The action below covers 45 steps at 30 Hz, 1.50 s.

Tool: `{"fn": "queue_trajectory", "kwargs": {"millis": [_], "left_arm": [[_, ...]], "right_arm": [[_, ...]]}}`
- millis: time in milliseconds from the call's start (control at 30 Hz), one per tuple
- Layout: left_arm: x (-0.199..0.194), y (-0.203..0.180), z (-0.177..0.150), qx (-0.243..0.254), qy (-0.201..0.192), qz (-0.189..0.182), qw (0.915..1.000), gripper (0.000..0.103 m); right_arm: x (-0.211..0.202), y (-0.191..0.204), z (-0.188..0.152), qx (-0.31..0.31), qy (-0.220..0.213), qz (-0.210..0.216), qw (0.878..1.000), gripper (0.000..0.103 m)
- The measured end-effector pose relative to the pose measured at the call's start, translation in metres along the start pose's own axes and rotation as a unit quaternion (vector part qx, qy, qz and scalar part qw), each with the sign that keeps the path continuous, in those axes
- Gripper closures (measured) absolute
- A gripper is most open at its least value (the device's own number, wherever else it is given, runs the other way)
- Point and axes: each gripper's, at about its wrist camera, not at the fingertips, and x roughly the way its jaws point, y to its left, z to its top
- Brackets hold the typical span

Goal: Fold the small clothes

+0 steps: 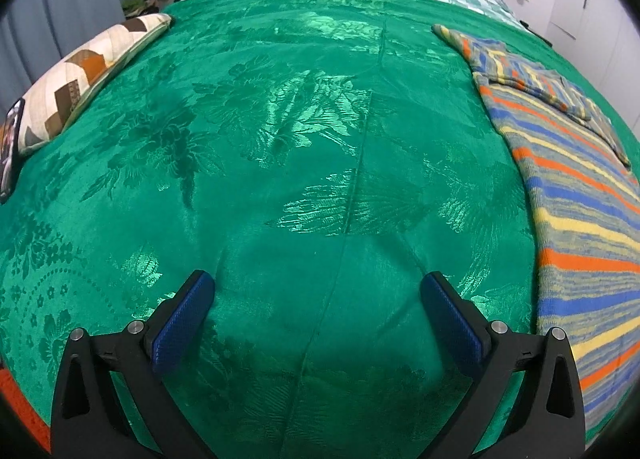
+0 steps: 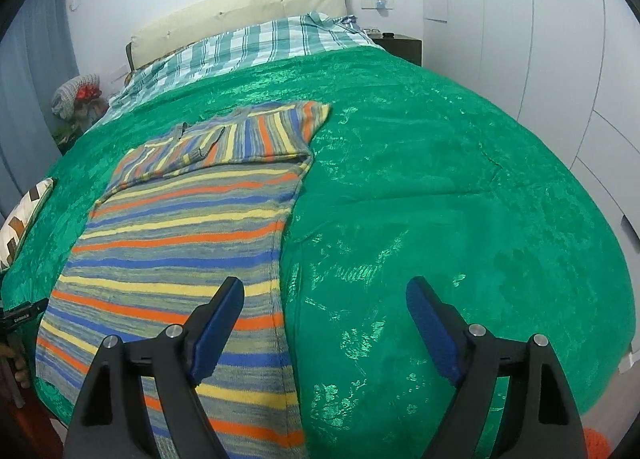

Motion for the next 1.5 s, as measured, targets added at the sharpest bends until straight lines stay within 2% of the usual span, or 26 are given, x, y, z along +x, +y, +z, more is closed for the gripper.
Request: {"fn": "queue_trajectory", "kwargs": {"millis": [1500], "left_arm": [[0.002,-0.003,0.0,0.007,-0.004,0.008,0.9999,0.0]], "right_arm": [[0.02,-0.011,-0.004,0.037,0.029,0.014,0.999,0.02]]}}
